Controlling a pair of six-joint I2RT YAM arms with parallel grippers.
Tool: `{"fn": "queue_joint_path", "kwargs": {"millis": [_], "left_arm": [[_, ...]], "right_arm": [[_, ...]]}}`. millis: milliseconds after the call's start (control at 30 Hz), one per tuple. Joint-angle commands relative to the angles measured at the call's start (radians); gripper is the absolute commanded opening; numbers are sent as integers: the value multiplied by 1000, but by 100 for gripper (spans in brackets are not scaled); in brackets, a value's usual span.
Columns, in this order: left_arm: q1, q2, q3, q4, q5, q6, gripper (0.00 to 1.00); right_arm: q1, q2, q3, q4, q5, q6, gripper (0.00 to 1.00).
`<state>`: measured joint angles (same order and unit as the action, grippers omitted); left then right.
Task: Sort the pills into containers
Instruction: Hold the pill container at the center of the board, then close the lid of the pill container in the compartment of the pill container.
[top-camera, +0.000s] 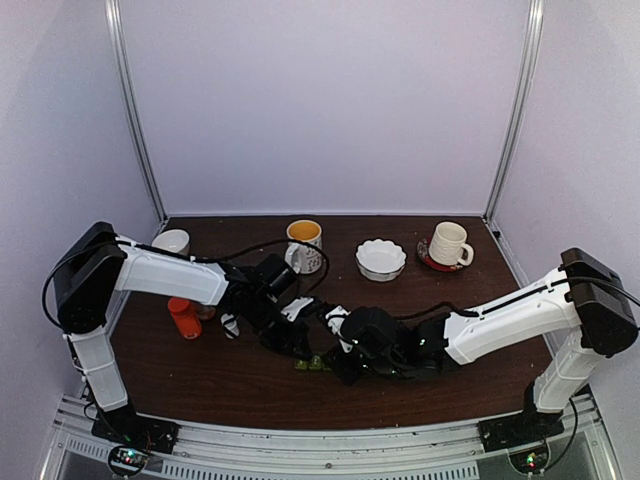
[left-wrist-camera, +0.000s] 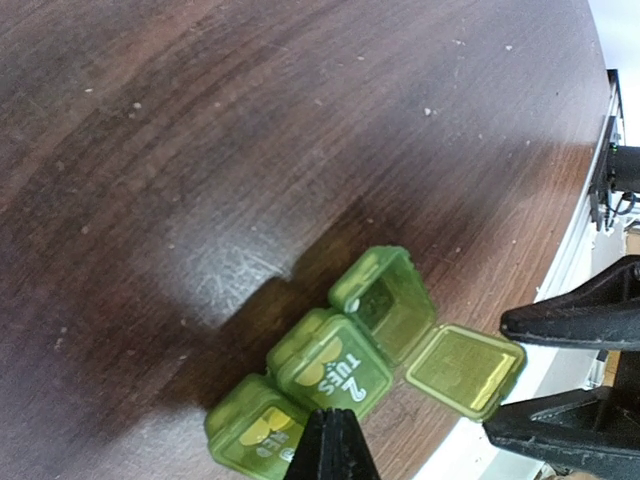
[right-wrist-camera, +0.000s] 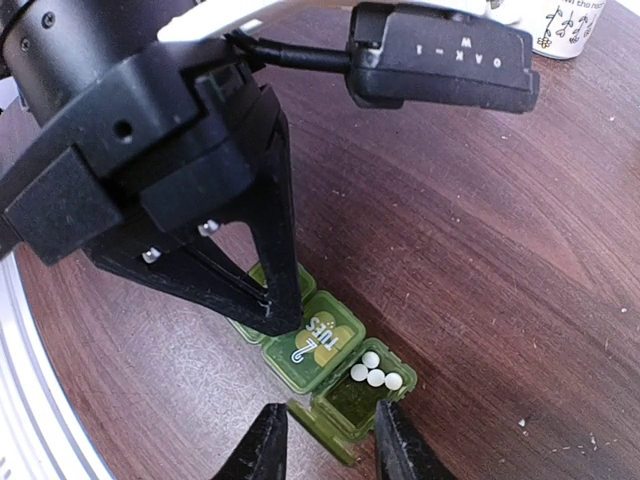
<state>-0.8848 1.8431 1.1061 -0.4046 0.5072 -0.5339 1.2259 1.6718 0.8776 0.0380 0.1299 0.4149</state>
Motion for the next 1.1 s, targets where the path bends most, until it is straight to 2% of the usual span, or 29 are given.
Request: {"fn": "queue_joint_path", "kwargs": {"millis": [0, 367, 700, 900, 967, 1067], "left_arm": [[-6, 26, -19, 7, -15, 8, 0], [-6, 52, -37, 6, -16, 21, 0], [-8, 62, -37, 7, -11, 25, 0], [-11, 66, -36, 9, -10, 26, 0], [-12, 69, -35, 9, -10, 26, 0], [-13, 73, -32, 8, -9, 26, 0]], "right_arm": [[-6, 14, 9, 5, 2, 2, 33], [-35, 56, 35, -25, 10, 30, 24], [-72, 100, 80, -69, -33, 30, 24], [-71, 173, 141, -167, -77, 10, 23], [-72, 188, 148, -188, -84, 9, 21], [-72, 184, 132, -182, -80, 11, 13]]}}
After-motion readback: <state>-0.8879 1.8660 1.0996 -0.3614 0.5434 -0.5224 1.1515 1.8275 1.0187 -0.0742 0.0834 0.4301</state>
